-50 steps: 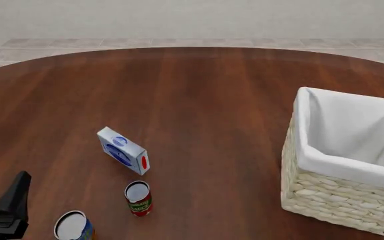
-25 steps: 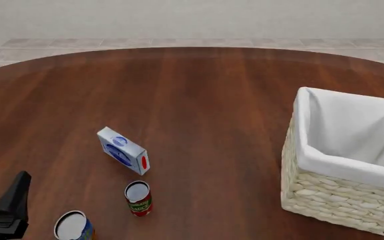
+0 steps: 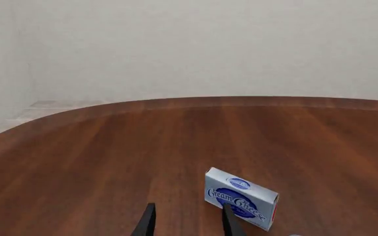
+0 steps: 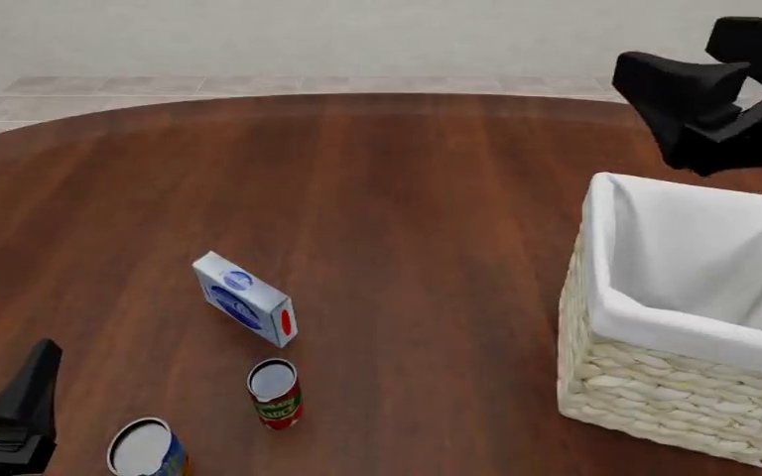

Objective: Pick up the cream cheese box, and put it in the basket.

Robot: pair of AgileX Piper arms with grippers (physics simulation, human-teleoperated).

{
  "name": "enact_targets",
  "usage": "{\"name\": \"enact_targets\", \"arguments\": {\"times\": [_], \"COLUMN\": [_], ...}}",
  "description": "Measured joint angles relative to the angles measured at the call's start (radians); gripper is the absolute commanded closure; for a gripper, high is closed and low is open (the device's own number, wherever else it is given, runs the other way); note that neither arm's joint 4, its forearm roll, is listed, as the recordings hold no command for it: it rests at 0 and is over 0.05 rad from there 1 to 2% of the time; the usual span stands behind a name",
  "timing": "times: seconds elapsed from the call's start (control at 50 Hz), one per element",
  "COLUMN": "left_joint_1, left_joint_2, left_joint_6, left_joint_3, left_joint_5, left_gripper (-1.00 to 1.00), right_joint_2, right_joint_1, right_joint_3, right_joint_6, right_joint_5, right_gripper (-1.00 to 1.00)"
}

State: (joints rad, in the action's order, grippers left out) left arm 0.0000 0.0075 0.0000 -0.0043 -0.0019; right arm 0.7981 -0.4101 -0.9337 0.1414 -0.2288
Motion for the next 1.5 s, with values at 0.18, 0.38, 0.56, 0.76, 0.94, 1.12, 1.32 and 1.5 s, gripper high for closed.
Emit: {"name": "enact_targets", "arguments": {"times": [0.18,0.38,0.56,0.76,0.94,1.12,1.32,1.5], "left_joint_1": [0.0,0.0,0.0,0.0,0.0,0.0,0.0,0.0], "left_joint_2": [0.0,0.0,0.0,0.0,0.0,0.0,0.0,0.0], "left_joint_6": [0.0,0.0,0.0,0.0,0.0,0.0,0.0,0.0], "left_joint_3": [0.0,0.0,0.0,0.0,0.0,0.0,0.0,0.0], "left_joint_5": [0.0,0.0,0.0,0.0,0.0,0.0,0.0,0.0], "left_gripper": [-1.0,-1.0,-1.0,-1.0,-1.0,-1.0,-1.0,-1.0], "right_joint_2": [0.097,0.194,0.256,0.322,0.368,0.409,0.457,0.492], "right_joint_1": [-0.098,-0.188,-0.259,-0.313,-0.349,-0.386,-0.424,-0.449], "right_joint_3": [-0.046,-0.101,-0.137,-0.166,-0.186,-0.211,-0.24,-0.251], "right_joint_6": [-0.017,-0.035,-0.035,-0.035,-0.043,-0.051,-0.055,-0.06], "right_joint_5": [0.014,0.011,0.012,0.02,0.028,0.032,0.033,0.044], "right_gripper": [-1.0,-1.0,-1.0,-1.0,-1.0,-1.0,-1.0,-1.0]}}
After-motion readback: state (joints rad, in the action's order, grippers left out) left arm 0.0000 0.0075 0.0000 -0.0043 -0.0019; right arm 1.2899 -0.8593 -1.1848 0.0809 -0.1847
